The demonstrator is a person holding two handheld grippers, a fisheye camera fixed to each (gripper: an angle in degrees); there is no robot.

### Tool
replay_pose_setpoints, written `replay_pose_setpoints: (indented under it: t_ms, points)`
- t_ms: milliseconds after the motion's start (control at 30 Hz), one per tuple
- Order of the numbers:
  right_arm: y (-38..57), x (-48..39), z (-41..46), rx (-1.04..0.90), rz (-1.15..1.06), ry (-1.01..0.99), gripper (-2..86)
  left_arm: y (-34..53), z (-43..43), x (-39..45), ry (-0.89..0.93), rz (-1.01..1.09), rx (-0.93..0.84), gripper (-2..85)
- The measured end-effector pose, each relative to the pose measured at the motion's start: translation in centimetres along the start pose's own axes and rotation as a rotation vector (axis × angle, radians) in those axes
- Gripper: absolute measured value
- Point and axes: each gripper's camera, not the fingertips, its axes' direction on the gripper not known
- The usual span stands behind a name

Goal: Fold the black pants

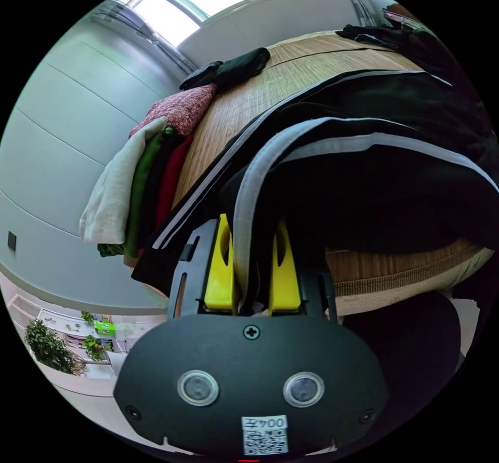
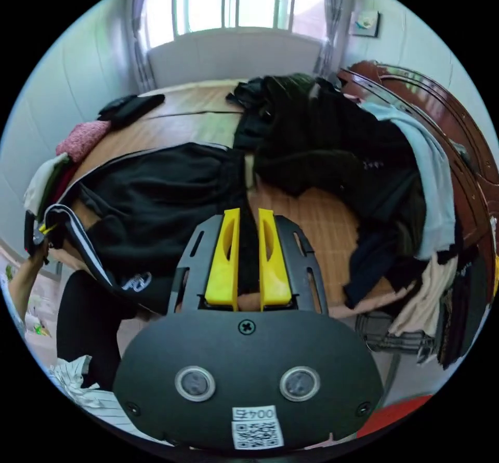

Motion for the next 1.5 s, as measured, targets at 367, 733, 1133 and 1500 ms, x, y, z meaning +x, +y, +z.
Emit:
replay_pose_setpoints:
  t_ms: [367, 733, 1133, 1500]
  points:
    - [-7.5, -8.6, 15.6, -0.288, -0.363, 0.136, 6.9, -0.5, -3.6, -4.2, 0.107, -0.040, 0.005, 8.8]
    - [-3.6, 5.1, 10.1, -0.143, 0.047, 0.069, 0.8, -12.2, -11.5, 0.6, 0.237, 0.202, 0.107, 7.6]
    - [9.0, -6.1, 3.6, -0.050, -0.018, -0.329, -0.7, -9.3, -26.6, -10.8, 0.353, 0.450, 0.111, 10.3]
    - [6.7, -13.9, 5.3, -0.085, -0.135, -0.348, -0.7, -8.3, -30.9, -16.0, 0.710, 0.226, 0.049, 9.3]
